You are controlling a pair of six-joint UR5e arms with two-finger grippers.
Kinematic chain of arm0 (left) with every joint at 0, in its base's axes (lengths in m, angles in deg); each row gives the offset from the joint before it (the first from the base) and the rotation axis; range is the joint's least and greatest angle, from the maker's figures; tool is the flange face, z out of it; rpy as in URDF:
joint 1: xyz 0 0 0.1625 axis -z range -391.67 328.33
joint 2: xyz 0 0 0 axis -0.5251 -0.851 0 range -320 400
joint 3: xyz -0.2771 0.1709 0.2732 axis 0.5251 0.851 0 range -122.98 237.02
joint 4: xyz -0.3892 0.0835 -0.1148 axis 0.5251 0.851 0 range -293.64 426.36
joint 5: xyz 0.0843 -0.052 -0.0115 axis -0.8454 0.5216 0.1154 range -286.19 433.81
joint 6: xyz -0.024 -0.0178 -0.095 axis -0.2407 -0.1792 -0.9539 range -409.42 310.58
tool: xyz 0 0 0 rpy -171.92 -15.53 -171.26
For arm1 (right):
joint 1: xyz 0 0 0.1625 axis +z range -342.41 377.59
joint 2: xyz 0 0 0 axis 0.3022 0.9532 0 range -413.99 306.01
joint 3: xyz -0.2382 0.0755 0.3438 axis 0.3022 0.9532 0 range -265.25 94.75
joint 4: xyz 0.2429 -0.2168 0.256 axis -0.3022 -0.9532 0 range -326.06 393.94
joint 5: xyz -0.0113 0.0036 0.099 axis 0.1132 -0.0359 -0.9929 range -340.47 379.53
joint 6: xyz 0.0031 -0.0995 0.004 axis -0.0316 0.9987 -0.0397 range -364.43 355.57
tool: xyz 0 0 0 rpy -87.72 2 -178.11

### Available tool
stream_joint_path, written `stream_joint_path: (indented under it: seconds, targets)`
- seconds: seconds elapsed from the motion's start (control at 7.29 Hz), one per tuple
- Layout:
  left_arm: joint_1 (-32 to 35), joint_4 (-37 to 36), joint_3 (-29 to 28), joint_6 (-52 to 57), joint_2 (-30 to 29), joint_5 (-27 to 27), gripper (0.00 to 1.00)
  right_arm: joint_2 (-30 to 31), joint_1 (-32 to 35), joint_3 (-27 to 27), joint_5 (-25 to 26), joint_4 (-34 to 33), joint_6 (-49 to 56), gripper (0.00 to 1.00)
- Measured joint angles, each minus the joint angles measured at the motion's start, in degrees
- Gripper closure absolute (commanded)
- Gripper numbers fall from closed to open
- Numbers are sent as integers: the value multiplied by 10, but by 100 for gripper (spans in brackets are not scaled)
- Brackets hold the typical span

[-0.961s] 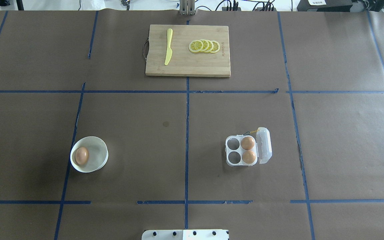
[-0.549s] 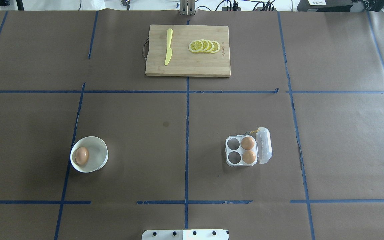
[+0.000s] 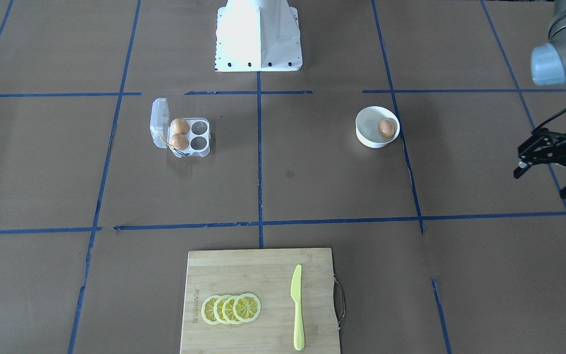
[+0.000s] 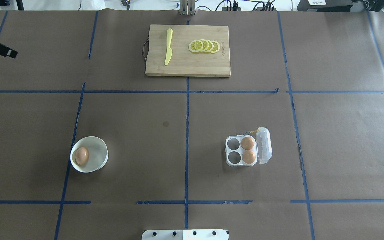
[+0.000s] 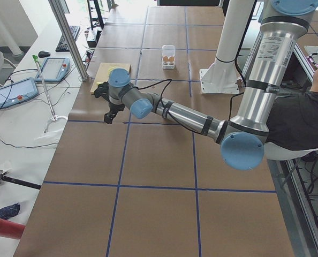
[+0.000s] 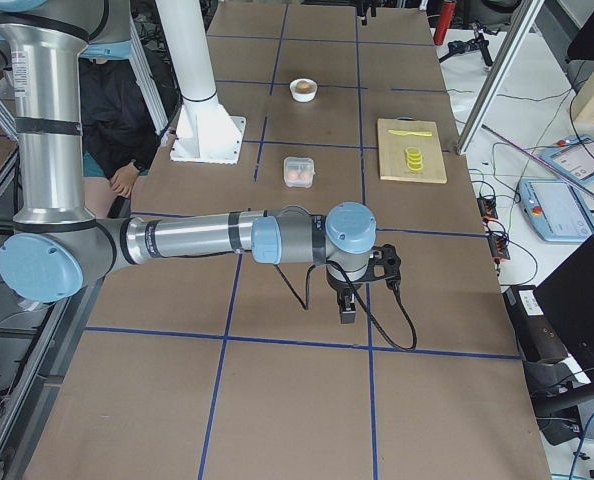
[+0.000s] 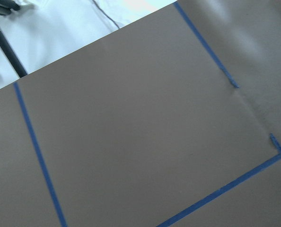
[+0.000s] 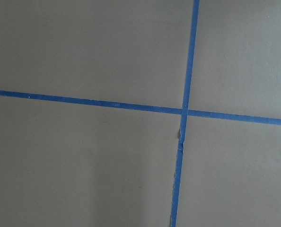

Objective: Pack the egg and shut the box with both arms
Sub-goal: 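Move the left gripper down over the brown egg in the white bowl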

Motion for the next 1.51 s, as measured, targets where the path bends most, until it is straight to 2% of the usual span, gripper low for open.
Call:
stream_joint_path:
  seconds: [0.41, 0.69, 1.1, 1.51]
  targets:
    - [-145, -4, 110, -324, 25, -66, 1, 4, 0, 2, -8, 4, 0, 0]
    - [-229, -11, 154, -454, 59, -112, 1, 5, 0, 2, -10, 14, -2, 0]
    - [-336, -47, 155, -553, 64, -198, 10, 5, -1, 1, -26, 16, -3, 0]
    - [-360, -70, 149, -565, 64, -218, 11, 5, -1, 1, -28, 17, -3, 0]
